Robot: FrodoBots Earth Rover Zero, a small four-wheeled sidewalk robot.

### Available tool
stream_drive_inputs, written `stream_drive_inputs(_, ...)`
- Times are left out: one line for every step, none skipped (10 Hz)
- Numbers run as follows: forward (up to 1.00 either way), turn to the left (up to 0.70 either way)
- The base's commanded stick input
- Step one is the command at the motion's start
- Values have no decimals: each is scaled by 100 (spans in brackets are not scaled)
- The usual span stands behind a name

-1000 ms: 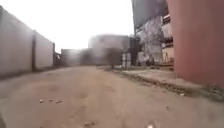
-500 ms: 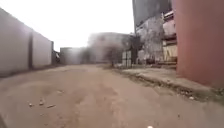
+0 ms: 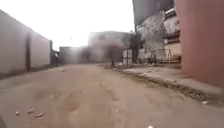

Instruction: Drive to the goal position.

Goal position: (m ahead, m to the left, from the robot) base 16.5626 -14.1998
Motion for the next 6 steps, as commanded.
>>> stream_drive_inputs(50, 1)
stream_drive_inputs(50, 1)
stream_drive_inputs(50, 1)
stream_drive_inputs(50, 1)
stream_drive_inputs(50, 1)
stream_drive_inputs(50, 1)
